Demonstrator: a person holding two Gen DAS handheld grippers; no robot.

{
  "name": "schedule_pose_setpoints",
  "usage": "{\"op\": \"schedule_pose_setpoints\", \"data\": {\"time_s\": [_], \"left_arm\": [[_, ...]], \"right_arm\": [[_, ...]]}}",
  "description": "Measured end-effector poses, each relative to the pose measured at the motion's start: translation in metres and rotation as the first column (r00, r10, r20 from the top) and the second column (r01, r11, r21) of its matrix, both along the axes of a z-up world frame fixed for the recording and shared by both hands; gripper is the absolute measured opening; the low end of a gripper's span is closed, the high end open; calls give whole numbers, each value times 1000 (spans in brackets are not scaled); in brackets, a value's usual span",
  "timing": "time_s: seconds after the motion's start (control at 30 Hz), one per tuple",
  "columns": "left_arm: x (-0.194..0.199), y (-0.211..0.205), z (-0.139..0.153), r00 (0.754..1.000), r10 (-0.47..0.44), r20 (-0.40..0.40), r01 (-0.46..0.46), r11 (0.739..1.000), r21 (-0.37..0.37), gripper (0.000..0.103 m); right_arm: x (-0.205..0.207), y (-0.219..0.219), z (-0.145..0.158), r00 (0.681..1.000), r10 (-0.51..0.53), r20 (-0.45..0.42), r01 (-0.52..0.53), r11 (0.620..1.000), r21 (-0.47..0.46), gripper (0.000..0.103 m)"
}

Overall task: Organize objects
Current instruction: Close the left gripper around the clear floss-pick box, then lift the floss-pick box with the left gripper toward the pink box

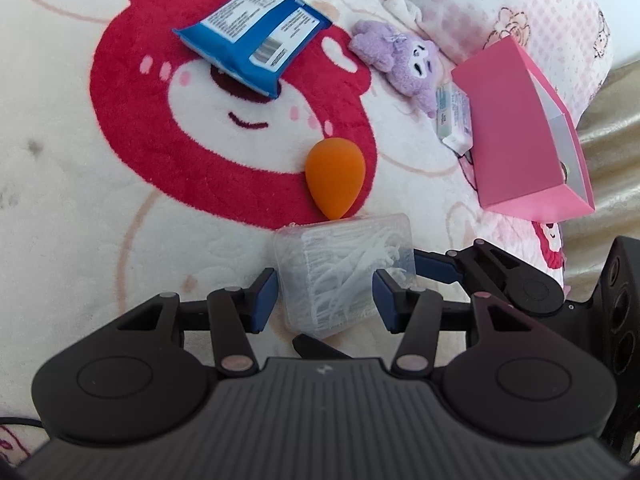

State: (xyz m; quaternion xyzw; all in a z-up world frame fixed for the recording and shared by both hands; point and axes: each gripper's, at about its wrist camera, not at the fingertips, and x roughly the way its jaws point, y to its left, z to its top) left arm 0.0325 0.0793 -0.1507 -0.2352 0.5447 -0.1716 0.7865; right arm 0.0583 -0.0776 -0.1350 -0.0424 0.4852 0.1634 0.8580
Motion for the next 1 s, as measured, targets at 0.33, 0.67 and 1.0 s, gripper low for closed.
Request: {"op": "schedule_pose_setpoints", "data": {"time_s": [0.33, 0.67, 1.0], "left_arm": [[-6, -11, 19, 998, -32, 49, 32, 999, 3, 50], [-13, -19, 34, 996, -48, 77, 50, 999, -19, 50], [-22, -37, 61, 994, -71, 82, 74, 997, -32, 49]], "right_arm": [[-9, -8, 18, 1000, -10, 24, 10, 1000, -8, 94], [-15, -22, 34, 999, -31, 14, 31, 999, 23, 93], [-31, -40, 58, 999, -49, 16, 49, 998, 35, 94]]}}
